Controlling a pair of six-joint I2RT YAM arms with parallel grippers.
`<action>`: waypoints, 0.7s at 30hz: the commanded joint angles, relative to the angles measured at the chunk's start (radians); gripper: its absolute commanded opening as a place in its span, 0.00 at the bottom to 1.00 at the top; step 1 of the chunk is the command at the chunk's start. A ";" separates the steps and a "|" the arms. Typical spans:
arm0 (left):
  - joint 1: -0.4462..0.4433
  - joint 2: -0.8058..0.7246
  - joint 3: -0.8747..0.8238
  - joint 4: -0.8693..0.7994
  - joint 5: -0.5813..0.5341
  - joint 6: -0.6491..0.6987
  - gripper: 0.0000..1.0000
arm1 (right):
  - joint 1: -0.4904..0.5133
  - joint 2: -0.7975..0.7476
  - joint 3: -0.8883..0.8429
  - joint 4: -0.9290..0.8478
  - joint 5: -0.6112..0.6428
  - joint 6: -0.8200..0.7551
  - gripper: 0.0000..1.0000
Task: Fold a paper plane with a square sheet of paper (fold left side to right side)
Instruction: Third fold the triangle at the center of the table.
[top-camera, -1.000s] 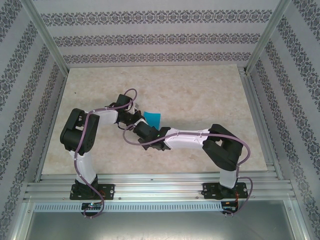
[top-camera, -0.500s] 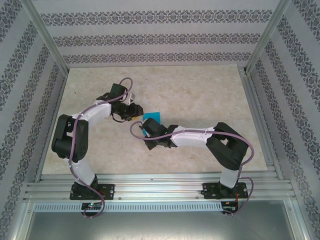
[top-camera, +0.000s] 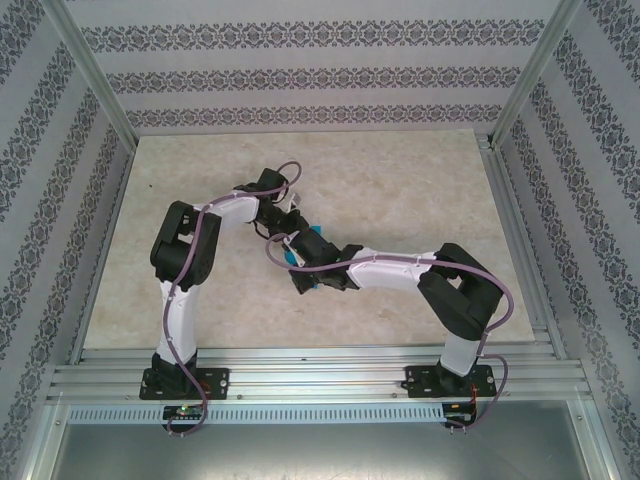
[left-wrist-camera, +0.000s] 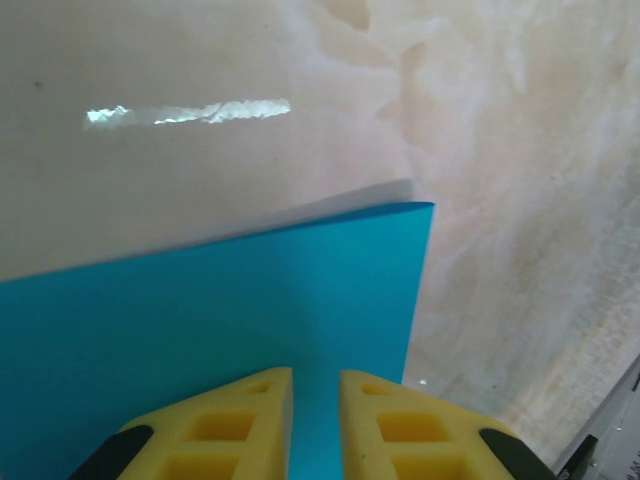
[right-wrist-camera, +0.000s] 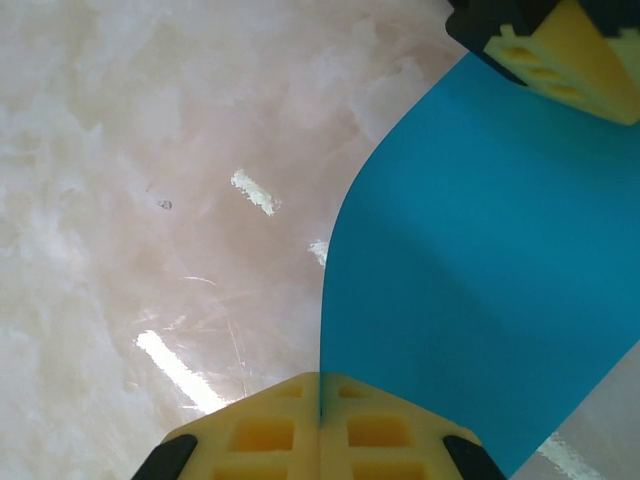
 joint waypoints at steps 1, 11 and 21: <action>-0.011 0.027 0.025 -0.045 -0.033 0.045 0.19 | -0.025 -0.022 -0.022 0.031 -0.051 0.029 0.00; -0.028 0.063 0.004 -0.066 -0.075 0.071 0.14 | -0.131 -0.019 -0.061 0.104 -0.199 0.101 0.00; -0.040 0.064 0.008 -0.069 -0.084 0.066 0.13 | -0.203 0.010 -0.073 0.113 -0.254 0.152 0.00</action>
